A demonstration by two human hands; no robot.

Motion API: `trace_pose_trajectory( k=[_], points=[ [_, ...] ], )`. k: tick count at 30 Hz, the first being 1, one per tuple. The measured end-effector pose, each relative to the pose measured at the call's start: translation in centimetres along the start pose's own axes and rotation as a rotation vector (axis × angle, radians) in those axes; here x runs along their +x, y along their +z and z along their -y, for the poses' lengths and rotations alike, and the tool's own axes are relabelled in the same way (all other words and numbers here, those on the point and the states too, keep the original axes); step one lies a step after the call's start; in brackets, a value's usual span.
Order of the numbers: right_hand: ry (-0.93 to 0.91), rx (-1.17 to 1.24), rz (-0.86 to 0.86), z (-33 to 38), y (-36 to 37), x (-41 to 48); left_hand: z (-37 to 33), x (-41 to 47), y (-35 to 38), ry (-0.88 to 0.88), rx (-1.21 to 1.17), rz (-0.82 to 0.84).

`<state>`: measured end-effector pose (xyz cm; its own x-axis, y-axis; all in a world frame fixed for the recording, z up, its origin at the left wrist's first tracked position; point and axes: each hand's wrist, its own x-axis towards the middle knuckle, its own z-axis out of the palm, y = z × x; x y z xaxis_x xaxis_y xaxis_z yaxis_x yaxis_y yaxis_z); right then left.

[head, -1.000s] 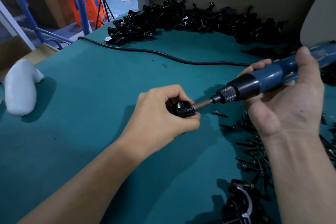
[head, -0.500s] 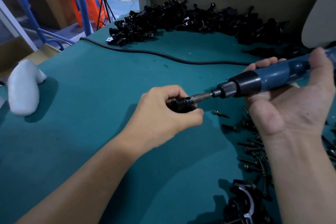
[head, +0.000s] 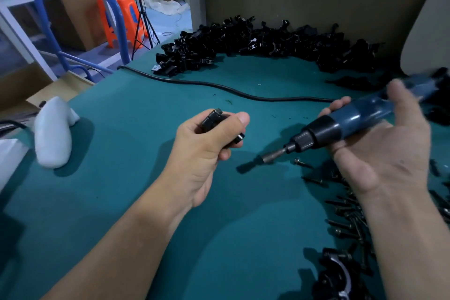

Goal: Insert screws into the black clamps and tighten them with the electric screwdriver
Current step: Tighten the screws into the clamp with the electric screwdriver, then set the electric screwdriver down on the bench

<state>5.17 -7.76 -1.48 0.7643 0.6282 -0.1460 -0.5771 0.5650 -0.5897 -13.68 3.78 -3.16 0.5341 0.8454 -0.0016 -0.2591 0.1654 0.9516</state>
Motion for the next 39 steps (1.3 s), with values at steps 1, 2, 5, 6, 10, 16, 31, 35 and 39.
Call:
trace_pose_trajectory(
  k=[1, 2, 5, 6, 10, 16, 31, 35, 39],
  points=[
    [0.021, -0.05, 0.007, 0.0, 0.2, -0.1, -0.1, 0.1, -0.1, -0.007, -0.026, -0.002],
    [0.049, -0.092, 0.019, -0.2, 0.6, -0.1, -0.3, 0.2, -0.2, -0.012, -0.053, -0.011],
    [0.134, -0.22, 0.072, -0.8, 1.8, -0.3, -0.4, 0.6, -0.7, 0.008, -0.111, -0.096],
    [0.157, -0.273, 0.096, -1.2, 2.2, -0.5, -0.5, 0.7, -0.8, 0.021, -0.132, -0.134],
    [0.214, -0.514, 0.156, -2.9, 4.3, -0.8, -0.6, 1.4, -1.4, 0.054, -0.221, -0.286],
    [0.321, -1.02, 0.162, -6.5, 8.1, -1.1, -0.7, 2.1, -2.4, 0.215, -0.129, -0.501],
    [0.025, -1.834, 0.1, -11.3, 10.4, -1.7, 0.0, 2.8, -3.0, 0.369, 0.043, -0.539],
    [0.034, -1.831, 0.146, -11.4, 9.9, -2.2, 0.1, 2.8, -2.8, 0.34, 0.079, -0.473],
    [-0.199, -1.609, 0.157, -10.1, 10.0, -3.7, 0.2, 2.4, -2.6, 0.386, 0.11, -0.369]
  ],
)
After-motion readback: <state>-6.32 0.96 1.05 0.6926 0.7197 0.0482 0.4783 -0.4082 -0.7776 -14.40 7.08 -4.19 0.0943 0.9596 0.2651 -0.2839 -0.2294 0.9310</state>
